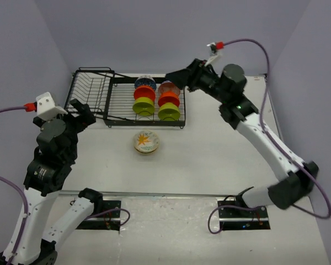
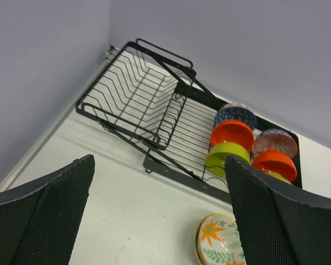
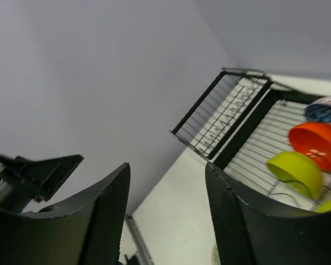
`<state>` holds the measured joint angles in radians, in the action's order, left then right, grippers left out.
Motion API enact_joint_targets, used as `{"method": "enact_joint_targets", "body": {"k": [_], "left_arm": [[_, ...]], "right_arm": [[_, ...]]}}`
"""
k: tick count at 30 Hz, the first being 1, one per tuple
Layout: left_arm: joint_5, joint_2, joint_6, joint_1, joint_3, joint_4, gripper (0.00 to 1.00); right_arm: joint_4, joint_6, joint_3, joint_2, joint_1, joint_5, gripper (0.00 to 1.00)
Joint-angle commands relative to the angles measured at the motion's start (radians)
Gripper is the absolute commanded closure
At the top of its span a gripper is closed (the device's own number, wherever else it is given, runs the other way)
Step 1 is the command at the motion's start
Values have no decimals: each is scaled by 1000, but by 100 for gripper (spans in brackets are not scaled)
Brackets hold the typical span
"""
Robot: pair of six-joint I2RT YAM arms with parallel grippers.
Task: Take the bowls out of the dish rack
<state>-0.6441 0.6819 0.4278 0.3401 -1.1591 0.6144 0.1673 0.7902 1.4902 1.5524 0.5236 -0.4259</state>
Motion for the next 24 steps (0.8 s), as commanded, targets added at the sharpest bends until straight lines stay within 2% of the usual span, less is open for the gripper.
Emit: {"method": "enact_joint_targets", "body": {"k": [1, 3, 5, 6, 7, 11, 14, 18, 20, 21, 24], "left_arm": [[159, 40, 16, -7, 38, 39, 0], [203, 53, 5, -7, 52, 25, 0], [250, 86, -3, -7, 56, 7, 0], [317, 123, -20, -7, 55, 2, 0], [348, 140, -30, -7, 50, 2, 0], [458, 197, -46, -1, 67, 7, 0], [433, 206, -37, 13, 76, 37, 0], [287, 179, -58, 13, 47, 76, 0], [290, 159, -54, 13, 65, 76, 0], [320, 133, -49, 13, 82, 77, 0], [492, 15, 49, 13, 231, 19, 0]], "right_arm": [[-325, -316, -140, -251, 18, 172, 40], [-362, -324, -257, -380, 10, 289, 37], [-425, -339, -327, -432, -2, 328, 37], [-461, -347, -334, -463, -2, 387, 37], [-533, -364, -337, -472, -2, 403, 37], [-644, -399, -366, -500, -2, 440, 36], [-693, -419, -372, -520, -4, 484, 34], [-709, -440, -344, -552, -2, 483, 33], [-721, -434, -355, -578, -2, 487, 16], [-730, -415, -398, -595, -2, 484, 1], [-695, -309, -548, -766, -2, 441, 1]]}}
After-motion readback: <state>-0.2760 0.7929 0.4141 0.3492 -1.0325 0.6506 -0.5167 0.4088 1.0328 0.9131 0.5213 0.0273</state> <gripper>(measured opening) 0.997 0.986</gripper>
